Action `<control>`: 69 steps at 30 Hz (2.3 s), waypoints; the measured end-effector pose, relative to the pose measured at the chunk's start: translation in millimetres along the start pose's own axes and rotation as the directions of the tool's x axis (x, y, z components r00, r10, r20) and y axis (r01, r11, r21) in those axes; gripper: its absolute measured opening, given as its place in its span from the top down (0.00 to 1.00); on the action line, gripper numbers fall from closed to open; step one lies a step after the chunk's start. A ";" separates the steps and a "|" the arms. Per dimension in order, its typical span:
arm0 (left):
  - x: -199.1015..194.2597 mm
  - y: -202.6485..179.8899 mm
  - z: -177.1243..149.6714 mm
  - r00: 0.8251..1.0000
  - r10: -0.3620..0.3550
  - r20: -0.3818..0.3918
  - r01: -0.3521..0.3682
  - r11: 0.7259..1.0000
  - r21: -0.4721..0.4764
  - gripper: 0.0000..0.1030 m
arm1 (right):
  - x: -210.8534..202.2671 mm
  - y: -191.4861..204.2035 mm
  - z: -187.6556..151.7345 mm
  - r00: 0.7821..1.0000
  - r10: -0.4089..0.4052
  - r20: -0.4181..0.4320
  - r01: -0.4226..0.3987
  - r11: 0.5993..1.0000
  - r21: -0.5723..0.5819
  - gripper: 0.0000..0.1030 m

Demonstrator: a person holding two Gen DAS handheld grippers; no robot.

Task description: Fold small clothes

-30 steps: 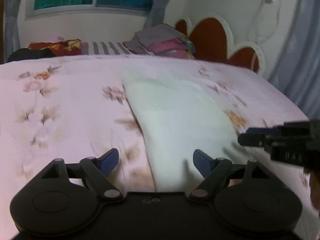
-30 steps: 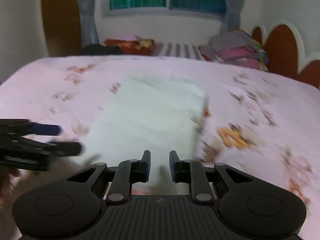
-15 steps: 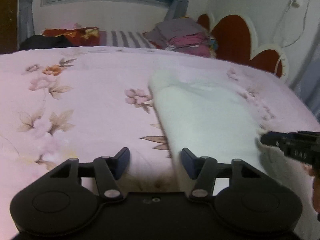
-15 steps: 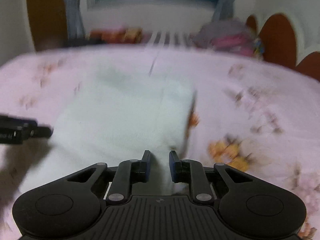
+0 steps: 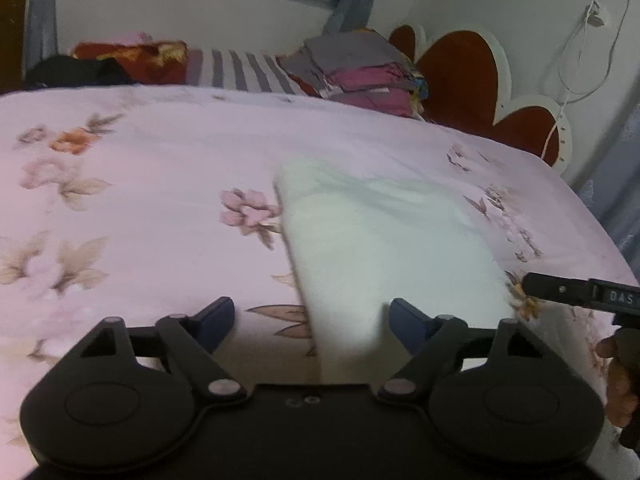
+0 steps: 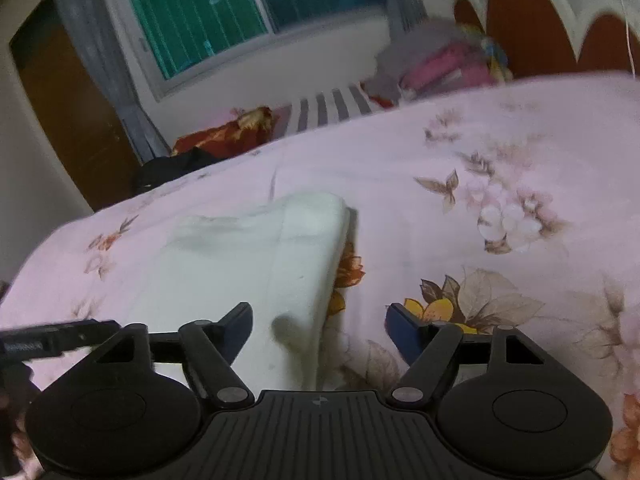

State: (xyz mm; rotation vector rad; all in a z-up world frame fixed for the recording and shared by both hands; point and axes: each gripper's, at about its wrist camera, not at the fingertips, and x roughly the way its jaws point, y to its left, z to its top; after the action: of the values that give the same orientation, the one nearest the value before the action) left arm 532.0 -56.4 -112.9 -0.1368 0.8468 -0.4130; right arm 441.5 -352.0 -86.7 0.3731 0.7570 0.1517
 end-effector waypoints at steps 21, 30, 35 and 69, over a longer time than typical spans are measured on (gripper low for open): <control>33.6 2.8 2.0 0.995 -0.061 -0.080 0.053 0.994 -0.090 0.20 | 45.0 -46.1 23.6 0.952 0.240 -0.190 -0.186 0.946 0.264 0.43; 36.0 12.0 7.3 0.984 -0.128 -0.126 0.107 0.981 -0.160 0.31 | 53.7 -55.6 34.3 0.929 0.284 -0.235 -0.204 0.927 0.316 0.52; 43.3 4.8 10.1 0.984 -0.131 -0.118 0.110 0.979 -0.170 0.31 | 61.2 -57.4 33.3 0.913 0.327 -0.242 -0.239 0.913 0.330 0.52; -118.6 81.3 3.4 0.999 0.036 -0.017 -0.036 0.999 0.029 0.69 | 8.3 170.8 0.1 0.951 0.270 -0.149 -0.278 0.960 -0.031 0.76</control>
State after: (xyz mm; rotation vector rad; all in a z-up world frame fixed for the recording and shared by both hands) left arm 489.0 65.9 -50.5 -0.0909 0.8593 -0.3930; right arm 447.4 -192.0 -26.5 0.4205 0.8389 0.4632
